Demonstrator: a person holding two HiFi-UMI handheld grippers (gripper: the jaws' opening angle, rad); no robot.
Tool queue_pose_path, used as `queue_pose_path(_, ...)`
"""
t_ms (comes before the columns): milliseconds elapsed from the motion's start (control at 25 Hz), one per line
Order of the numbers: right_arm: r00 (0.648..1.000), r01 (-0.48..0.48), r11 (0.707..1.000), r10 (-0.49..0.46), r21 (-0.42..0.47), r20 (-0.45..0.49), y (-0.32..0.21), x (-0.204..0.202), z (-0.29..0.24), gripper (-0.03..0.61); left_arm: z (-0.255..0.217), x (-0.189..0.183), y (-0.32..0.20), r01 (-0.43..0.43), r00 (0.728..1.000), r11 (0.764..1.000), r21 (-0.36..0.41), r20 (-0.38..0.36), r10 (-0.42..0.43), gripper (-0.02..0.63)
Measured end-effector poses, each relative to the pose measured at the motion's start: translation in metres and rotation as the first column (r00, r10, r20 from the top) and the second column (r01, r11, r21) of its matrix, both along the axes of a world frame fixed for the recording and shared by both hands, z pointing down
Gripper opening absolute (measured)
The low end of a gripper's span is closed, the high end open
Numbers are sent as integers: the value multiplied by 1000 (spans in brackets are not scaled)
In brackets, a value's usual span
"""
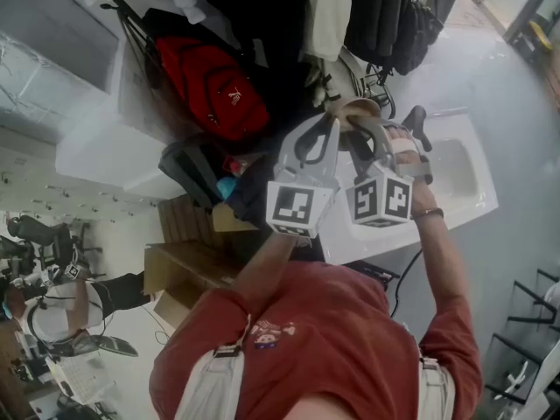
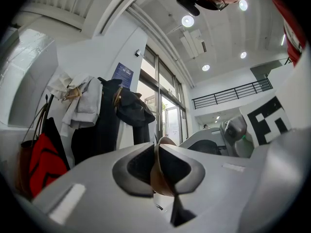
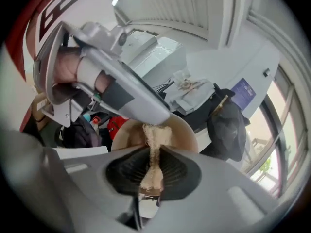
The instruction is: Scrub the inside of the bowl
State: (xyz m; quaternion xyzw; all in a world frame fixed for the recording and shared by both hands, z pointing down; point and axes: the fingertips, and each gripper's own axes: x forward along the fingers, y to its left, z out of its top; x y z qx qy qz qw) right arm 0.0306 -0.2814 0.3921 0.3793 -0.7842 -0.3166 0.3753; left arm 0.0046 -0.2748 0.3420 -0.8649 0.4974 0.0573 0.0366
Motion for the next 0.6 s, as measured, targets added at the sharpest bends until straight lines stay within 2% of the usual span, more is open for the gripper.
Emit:
queue_pose_path(160, 983, -31, 993, 51, -115, 174, -3, 3, -7, 49, -1, 0, 0, 0, 1000, 1000, 5, 1, 0, 35)
queue_pose_path(320, 928, -39, 972, 121, -230, 352, -9, 8, -11, 49, -4, 2, 0, -2, 1000, 1000, 15, 6, 2, 35)
queue_pose_path(440, 844, -14, 939, 196, -344, 499, -13, 9, -11, 49, -4, 3, -2, -1, 1000, 1000, 21, 7, 0, 35)
queue_pose_path(600, 679, 41, 860, 349, -508, 646, -18, 19, -8, 49, -3, 5, -3, -2, 1000, 1000, 21, 7, 2, 35)
